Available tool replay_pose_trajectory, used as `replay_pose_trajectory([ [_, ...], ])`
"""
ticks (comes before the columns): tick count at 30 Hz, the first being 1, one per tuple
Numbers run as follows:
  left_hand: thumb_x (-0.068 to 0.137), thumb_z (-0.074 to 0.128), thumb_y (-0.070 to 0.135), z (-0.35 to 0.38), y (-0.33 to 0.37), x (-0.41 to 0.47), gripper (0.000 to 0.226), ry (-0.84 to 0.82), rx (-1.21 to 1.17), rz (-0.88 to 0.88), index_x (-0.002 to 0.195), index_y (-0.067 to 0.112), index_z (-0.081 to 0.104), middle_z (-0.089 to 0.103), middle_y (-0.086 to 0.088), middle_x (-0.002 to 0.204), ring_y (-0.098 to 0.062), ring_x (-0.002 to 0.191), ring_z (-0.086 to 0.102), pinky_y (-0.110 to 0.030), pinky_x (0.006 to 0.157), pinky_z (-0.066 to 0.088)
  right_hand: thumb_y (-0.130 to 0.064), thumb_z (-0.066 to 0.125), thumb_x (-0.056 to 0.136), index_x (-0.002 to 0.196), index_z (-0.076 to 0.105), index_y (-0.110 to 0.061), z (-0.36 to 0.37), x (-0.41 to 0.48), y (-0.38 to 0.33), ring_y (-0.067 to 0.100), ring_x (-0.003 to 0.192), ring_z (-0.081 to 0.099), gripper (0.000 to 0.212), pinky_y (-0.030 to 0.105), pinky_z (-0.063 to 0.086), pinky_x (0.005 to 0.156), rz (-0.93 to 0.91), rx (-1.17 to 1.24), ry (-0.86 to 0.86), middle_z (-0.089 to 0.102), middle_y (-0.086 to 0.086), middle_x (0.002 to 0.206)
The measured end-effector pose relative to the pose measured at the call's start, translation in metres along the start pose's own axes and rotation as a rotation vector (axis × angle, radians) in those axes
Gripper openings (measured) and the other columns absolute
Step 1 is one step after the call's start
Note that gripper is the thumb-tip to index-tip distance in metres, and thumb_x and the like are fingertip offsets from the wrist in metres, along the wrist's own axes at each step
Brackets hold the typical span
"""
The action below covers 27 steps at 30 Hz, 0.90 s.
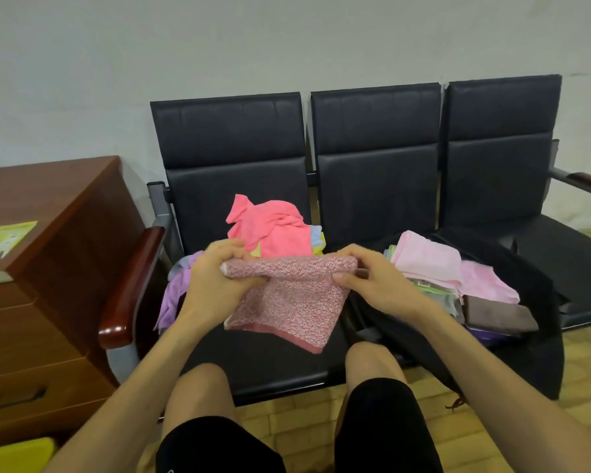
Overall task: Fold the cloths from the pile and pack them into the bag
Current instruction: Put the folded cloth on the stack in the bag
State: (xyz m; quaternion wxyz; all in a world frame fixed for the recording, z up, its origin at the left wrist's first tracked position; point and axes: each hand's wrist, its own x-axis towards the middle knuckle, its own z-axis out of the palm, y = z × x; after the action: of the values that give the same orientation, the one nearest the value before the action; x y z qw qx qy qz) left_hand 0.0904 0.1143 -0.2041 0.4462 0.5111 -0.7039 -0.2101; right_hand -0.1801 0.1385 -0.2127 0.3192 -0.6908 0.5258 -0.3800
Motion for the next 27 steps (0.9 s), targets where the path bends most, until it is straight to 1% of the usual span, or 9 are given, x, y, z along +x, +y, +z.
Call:
replay_pose_trajectory([
  [2, 0.076, 0.082, 0.009, -0.004, 0.013, 0.004, 0.016, -0.051, -0.184, -0.024, 0.087, 0.01, 0.07, 0.072, 0.001, 0.09, -0.018, 0.088, 0.07, -0.041, 0.078, 0.061, -0.014, 0.076, 0.085, 0.12, 0.055, -0.021, 0.006, -0.012, 0.001, 0.004, 0.106, 0.064, 0.042, 0.02, 0.053, 0.088, 0.057, 0.294, -0.006, 0.067, -0.008, 0.114],
  [4, 0.079, 0.079, 0.009, -0.001, 0.026, 0.01, 0.018, -0.04, -0.291, -0.05, 0.092, 0.01, 0.067, 0.073, 0.0, 0.088, -0.018, 0.086, 0.071, -0.033, 0.07, 0.061, -0.006, 0.079, 0.079, 0.126, 0.055, -0.021, 0.025, -0.024, 0.008, 0.004, 0.108, 0.066, 0.054, 0.022, 0.055, 0.087, 0.118, 0.395, -0.056, 0.069, -0.008, 0.118],
  [8, 0.084, 0.075, 0.009, 0.015, 0.047, 0.023, 0.021, -0.055, -0.559, -0.216, 0.103, 0.015, 0.067, 0.076, 0.001, 0.092, -0.016, 0.085, 0.074, -0.024, 0.066, 0.059, -0.005, 0.069, 0.087, 0.111, 0.068, -0.016, 0.037, -0.026, 0.018, 0.021, 0.104, 0.07, 0.026, 0.032, 0.057, 0.088, 0.234, 0.703, 0.095, 0.075, 0.003, 0.11],
  [13, 0.081, 0.067, 0.036, 0.059, 0.046, 0.029, 0.046, -0.277, -0.974, -0.694, 0.121, 0.012, 0.063, 0.076, -0.01, 0.106, -0.023, 0.093, 0.074, -0.04, 0.08, 0.054, -0.004, 0.066, 0.088, 0.119, 0.064, -0.01, 0.0, -0.033, 0.023, 0.025, 0.104, 0.069, 0.031, 0.037, 0.056, 0.092, 0.265, 0.89, 0.21, 0.072, 0.011, 0.116],
  [16, 0.08, 0.065, 0.036, 0.108, 0.043, 0.019, 0.049, -0.506, -0.986, -0.791, 0.123, 0.012, 0.063, 0.073, -0.012, 0.115, -0.026, 0.102, 0.071, -0.044, 0.089, 0.052, -0.012, 0.07, 0.082, 0.124, 0.061, -0.009, -0.029, -0.048, 0.044, 0.025, 0.106, 0.069, 0.043, 0.035, 0.057, 0.089, 0.287, 0.912, 0.29, 0.072, 0.01, 0.116],
  [19, 0.081, 0.076, 0.022, 0.174, 0.047, 0.01, 0.052, -0.784, -0.789, -0.715, 0.13, 0.012, 0.06, 0.07, -0.012, 0.121, -0.029, 0.111, 0.067, -0.041, 0.089, 0.057, -0.01, 0.065, 0.09, 0.117, 0.063, -0.014, -0.066, -0.072, 0.08, 0.019, 0.098, 0.072, 0.027, 0.031, 0.06, 0.082, 0.361, 0.898, 0.406, 0.075, 0.004, 0.107],
  [22, 0.071, 0.085, 0.017, 0.237, 0.051, 0.009, 0.077, -0.791, -0.667, -0.601, 0.139, 0.014, 0.049, 0.07, -0.01, 0.121, -0.026, 0.11, 0.068, -0.041, 0.092, 0.057, -0.027, 0.07, 0.088, 0.123, 0.062, -0.014, -0.096, -0.098, 0.125, 0.018, 0.097, 0.072, 0.038, 0.034, 0.059, 0.086, 0.496, 0.679, 0.502, 0.076, 0.001, 0.104],
  [24, 0.067, 0.09, 0.017, 0.281, 0.06, 0.014, 0.095, -0.786, -0.581, -0.526, 0.144, 0.027, 0.035, 0.066, -0.004, 0.124, -0.02, 0.11, 0.067, -0.039, 0.092, 0.057, -0.029, 0.072, 0.087, 0.123, 0.062, -0.016, -0.12, -0.116, 0.157, 0.015, 0.093, 0.073, 0.04, 0.03, 0.06, 0.08, 0.568, 0.559, 0.563, 0.076, -0.001, 0.102],
  [27, 0.081, 0.081, 0.013, 0.333, 0.079, 0.019, 0.101, -0.863, -0.505, -0.344, 0.15, 0.046, 0.015, 0.051, 0.013, 0.134, -0.003, 0.116, 0.058, -0.027, 0.092, 0.055, -0.027, 0.075, 0.085, 0.113, 0.06, -0.022, -0.154, -0.131, 0.191, 0.008, 0.083, 0.072, 0.031, 0.019, 0.057, 0.068, 0.641, 0.406, 0.584, 0.073, -0.002, 0.1],
])
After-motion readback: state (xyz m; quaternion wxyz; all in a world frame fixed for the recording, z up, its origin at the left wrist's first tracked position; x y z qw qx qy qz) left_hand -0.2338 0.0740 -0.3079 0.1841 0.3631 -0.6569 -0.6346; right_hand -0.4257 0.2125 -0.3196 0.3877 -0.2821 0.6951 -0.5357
